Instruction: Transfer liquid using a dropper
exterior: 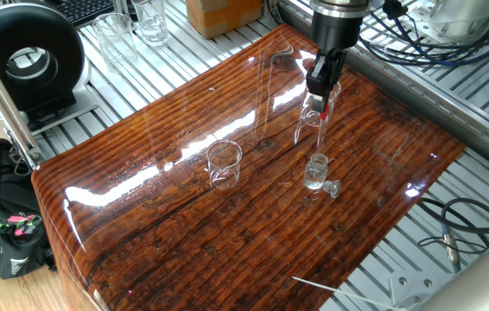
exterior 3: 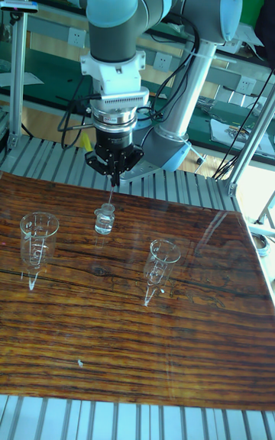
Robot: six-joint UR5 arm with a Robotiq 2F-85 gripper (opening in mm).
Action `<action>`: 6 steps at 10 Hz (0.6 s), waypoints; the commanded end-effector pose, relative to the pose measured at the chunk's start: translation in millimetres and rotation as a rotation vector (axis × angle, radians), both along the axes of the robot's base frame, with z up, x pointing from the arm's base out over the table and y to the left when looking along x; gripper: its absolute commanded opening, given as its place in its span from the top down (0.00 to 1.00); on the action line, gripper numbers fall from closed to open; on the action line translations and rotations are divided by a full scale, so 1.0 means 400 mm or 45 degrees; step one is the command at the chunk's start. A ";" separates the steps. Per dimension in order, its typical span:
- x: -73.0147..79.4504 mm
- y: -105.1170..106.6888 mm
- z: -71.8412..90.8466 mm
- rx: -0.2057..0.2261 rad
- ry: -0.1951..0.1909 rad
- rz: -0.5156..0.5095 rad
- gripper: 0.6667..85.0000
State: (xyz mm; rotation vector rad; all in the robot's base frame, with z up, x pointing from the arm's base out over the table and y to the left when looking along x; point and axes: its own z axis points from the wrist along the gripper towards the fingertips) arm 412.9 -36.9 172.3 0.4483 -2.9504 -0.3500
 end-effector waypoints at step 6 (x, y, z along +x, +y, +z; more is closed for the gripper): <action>0.012 0.017 -0.021 0.019 -0.029 -0.011 0.99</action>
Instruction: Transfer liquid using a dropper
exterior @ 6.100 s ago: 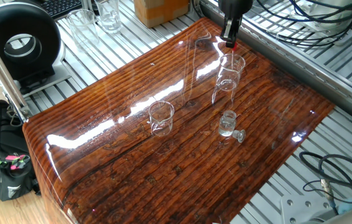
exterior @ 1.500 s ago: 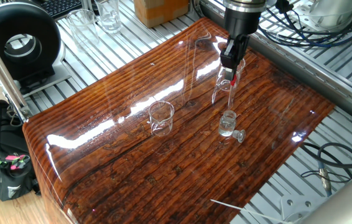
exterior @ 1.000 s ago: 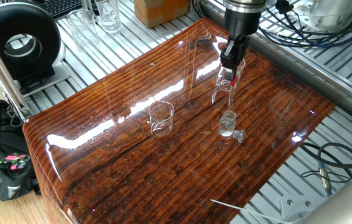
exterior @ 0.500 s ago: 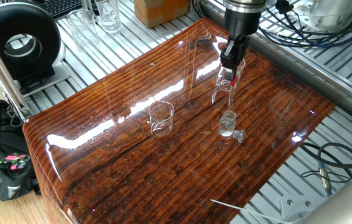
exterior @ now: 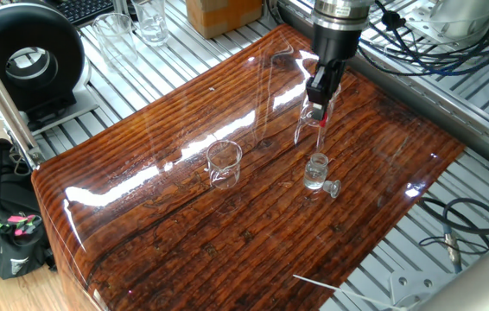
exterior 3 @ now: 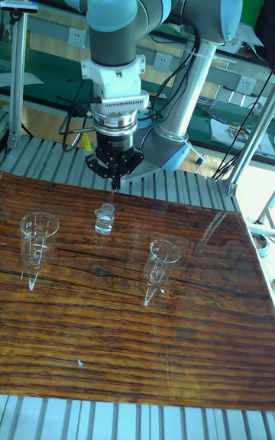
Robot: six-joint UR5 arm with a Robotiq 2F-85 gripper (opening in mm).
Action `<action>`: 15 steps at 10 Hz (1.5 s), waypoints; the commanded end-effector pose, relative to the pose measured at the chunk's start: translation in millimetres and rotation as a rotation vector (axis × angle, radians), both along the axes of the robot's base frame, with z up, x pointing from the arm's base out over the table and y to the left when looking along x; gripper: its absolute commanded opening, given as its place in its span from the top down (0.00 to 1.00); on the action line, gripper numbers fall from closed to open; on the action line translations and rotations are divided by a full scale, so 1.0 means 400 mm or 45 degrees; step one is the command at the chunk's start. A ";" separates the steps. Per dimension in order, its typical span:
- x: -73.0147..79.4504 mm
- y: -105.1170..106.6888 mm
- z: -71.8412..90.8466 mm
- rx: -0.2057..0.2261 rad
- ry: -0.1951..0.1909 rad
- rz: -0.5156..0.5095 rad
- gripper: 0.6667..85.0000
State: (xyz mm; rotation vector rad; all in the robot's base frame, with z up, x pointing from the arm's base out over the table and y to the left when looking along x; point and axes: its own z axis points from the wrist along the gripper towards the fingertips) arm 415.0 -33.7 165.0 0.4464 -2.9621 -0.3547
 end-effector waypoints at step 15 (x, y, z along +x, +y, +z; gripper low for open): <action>-0.009 -0.014 -0.024 -0.028 0.003 0.012 0.99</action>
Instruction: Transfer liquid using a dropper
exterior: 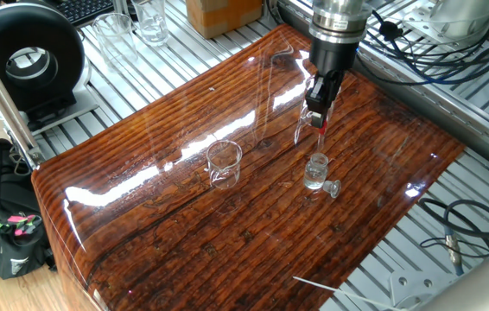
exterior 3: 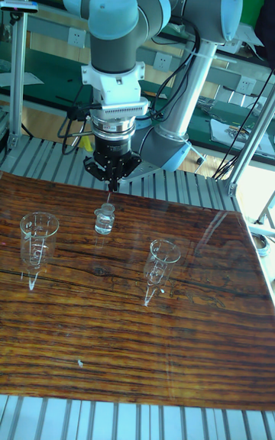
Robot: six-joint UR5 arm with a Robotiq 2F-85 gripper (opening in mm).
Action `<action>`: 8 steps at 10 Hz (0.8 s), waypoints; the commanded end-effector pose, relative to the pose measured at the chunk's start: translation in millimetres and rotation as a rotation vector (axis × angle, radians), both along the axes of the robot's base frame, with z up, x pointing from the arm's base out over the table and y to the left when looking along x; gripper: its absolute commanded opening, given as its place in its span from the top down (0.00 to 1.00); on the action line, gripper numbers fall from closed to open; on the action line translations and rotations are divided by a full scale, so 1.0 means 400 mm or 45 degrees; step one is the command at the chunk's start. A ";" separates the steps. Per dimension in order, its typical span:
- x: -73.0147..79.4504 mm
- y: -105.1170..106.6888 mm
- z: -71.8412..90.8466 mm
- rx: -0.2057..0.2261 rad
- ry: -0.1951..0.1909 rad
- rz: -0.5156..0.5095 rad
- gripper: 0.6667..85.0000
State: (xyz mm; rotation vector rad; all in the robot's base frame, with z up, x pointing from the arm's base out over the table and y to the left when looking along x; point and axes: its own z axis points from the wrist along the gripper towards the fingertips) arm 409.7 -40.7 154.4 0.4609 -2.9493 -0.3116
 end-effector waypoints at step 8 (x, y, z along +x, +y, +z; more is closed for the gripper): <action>0.018 0.022 -0.004 0.047 -0.039 -0.004 0.93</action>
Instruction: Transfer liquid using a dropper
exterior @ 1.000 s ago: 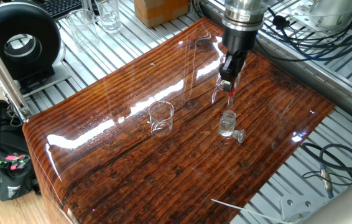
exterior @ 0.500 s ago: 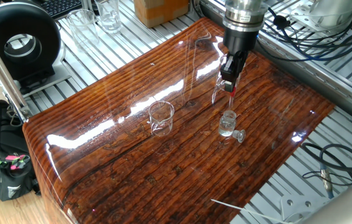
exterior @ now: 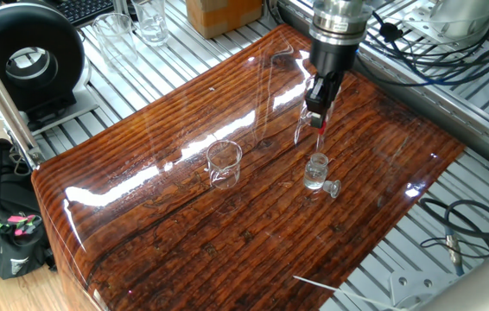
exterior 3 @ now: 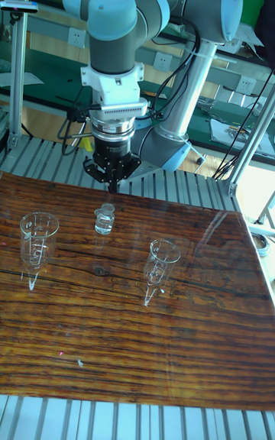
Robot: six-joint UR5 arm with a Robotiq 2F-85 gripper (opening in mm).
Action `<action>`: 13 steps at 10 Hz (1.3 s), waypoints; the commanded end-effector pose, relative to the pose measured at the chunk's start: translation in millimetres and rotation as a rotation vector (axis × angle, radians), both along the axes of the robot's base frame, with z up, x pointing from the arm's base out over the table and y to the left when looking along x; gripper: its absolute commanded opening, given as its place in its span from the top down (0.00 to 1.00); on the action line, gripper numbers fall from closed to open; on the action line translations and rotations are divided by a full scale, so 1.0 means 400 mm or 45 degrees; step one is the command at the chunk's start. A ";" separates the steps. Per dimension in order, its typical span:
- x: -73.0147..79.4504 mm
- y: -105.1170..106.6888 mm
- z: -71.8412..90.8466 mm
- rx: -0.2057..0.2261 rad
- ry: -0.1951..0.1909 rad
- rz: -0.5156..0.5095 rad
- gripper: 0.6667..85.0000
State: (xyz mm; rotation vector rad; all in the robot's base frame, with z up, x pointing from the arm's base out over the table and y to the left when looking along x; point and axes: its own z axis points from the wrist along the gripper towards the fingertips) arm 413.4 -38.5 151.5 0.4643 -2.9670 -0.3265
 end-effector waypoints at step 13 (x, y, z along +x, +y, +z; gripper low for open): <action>0.013 0.031 0.003 0.067 -0.028 0.065 0.43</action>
